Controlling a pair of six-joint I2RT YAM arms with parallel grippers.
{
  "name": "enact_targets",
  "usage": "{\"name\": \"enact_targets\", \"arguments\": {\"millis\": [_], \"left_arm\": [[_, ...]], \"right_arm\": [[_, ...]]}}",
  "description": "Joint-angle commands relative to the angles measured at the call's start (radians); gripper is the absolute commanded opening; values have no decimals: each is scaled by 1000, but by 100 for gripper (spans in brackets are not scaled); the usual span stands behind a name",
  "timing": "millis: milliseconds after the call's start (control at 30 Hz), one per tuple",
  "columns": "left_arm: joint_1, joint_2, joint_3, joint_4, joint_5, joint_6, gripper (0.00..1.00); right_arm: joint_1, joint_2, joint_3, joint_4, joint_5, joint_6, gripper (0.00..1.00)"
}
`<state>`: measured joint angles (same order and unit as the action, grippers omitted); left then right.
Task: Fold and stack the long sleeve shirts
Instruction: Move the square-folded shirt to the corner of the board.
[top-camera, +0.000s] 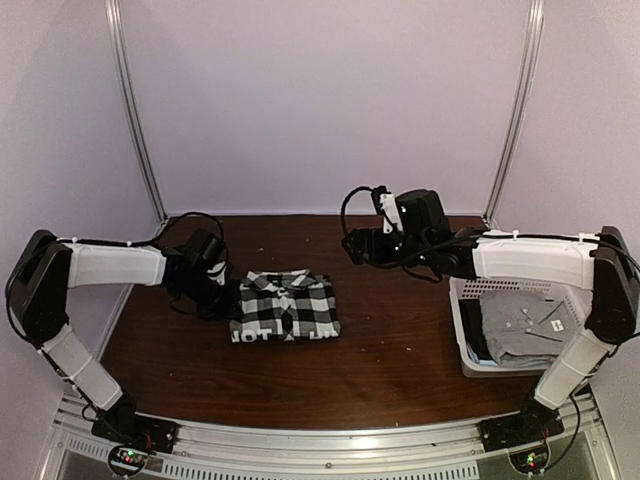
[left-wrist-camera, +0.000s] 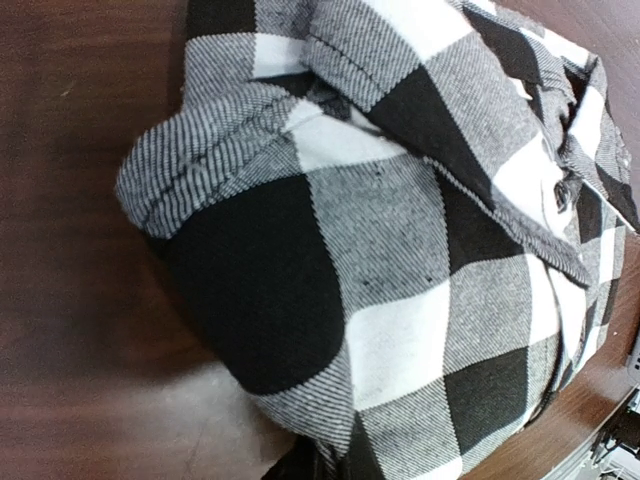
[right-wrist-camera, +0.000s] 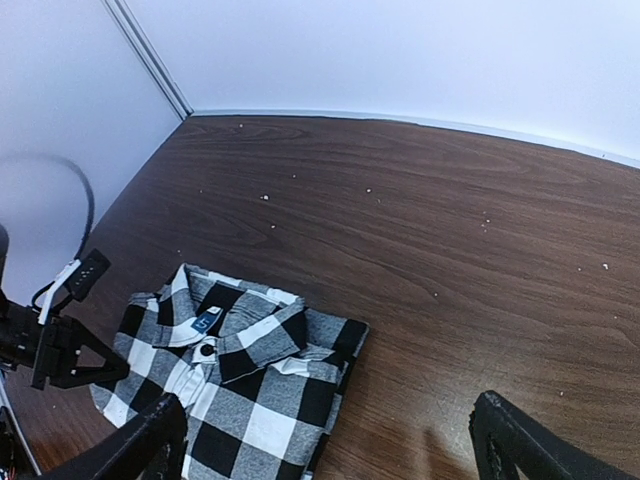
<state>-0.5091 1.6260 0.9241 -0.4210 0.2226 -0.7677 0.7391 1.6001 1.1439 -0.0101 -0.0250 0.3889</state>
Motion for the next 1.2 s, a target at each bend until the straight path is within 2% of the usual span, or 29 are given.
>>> {"name": "enact_targets", "arguments": {"millis": [0,133,300,500,733,1100,1167], "left_arm": [[43,-149,-64,-172,-101,10,0],[126,-244,-105,-314,-174,-2,0],[323,-306,-104,-484,-294,-22,0],[462,-237,-43,-549,-443,16,0],[498,-76,51,-582,-658,26,0],[550,93,165,-570,-853,79,0],[549,104,188,-552,-858,99,3]], "right_arm": [[-9,21,40,48,1,-12,100],[-10,41,49,64,-24,-10,100],[-12,64,54,84,-53,-1,100],[-12,88,61,101,-95,8,100],[-12,97,61,114,-140,17,100],[-12,98,47,131,-192,17,100],[-12,100,48,131,-193,17,100]]}}
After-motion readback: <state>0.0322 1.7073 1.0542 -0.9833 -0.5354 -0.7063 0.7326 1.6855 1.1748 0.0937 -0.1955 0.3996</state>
